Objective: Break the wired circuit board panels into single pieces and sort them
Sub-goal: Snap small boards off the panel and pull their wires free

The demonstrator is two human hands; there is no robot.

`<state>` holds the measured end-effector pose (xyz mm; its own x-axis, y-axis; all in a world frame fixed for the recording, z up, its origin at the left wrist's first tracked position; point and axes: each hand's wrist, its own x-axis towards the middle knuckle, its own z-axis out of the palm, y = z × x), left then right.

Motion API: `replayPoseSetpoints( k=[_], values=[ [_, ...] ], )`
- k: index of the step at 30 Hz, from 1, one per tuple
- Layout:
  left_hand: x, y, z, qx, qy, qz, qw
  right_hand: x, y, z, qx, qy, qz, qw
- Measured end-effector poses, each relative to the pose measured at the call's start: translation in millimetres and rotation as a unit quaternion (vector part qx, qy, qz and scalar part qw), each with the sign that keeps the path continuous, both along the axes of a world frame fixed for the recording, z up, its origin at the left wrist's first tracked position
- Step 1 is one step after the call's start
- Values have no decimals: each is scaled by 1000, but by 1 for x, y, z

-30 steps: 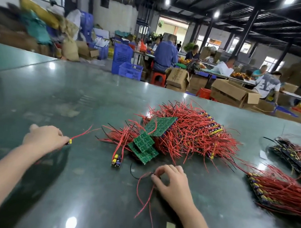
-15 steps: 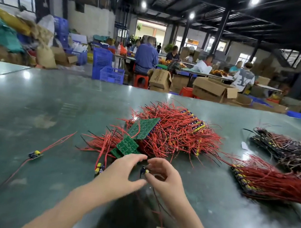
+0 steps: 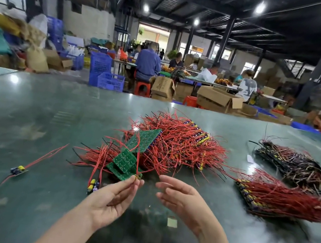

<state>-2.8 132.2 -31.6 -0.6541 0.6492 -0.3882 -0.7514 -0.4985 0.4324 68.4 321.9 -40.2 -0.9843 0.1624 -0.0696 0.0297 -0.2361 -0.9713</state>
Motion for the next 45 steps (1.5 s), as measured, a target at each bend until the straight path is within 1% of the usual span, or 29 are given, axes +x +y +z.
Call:
replayPoseSetpoints(
  k=[2, 3, 6, 8, 10, 15, 23, 25, 29, 31, 33, 35, 37, 39, 43, 44, 45],
  values=[
    [1, 0, -2, -7, 19, 2, 1000, -1, 0, -1, 6, 10, -29, 1000],
    [2, 2, -4, -13, 27, -1, 1000, -2, -3, -2, 26, 22, -44, 998],
    [9, 8, -12, -48, 60, -6, 997, -7, -23, -5, 128, 66, -44, 989],
    [10, 12, -17, -75, 91, 1, 993, -9, -33, -6, 177, 110, -64, 976],
    [11, 12, -20, -79, 104, -3, 991, -10, -36, -6, 209, 139, -92, 964],
    [15, 10, -19, -58, 115, -29, 991, -10, -40, -7, 191, 148, -86, 966],
    [15, 11, -24, -90, 160, -45, 982, -9, -43, -10, 260, 196, -129, 937],
    [16, 12, -25, -98, 179, -60, 977, -9, -43, -9, 241, 179, -137, 944],
    [18, 14, -27, -113, 218, -100, 964, -8, -38, -6, 166, 119, -125, 971],
    [19, 14, -29, -147, 256, -105, 950, -8, -40, -6, 192, 89, -118, 970],
    [19, 13, -33, -197, 316, -92, 923, -8, -44, -6, 259, 67, -121, 956],
    [21, 14, -36, -238, 373, -75, 893, -7, -47, -6, 298, 65, -129, 944],
    [24, 14, -35, -246, 396, -75, 881, -6, -48, -6, 324, 73, -142, 932],
    [27, 16, -34, -237, 390, -89, 885, -6, -48, -7, 345, 73, -139, 925],
    [29, 21, -33, -212, 340, -93, 911, -5, -52, -5, 363, 79, -113, 922],
    [28, 21, -32, -208, 334, -93, 915, -5, -52, -4, 346, 80, -112, 928],
    [29, 21, -31, -196, 324, -98, 920, -4, -50, -3, 302, 78, -106, 944]
  ],
)
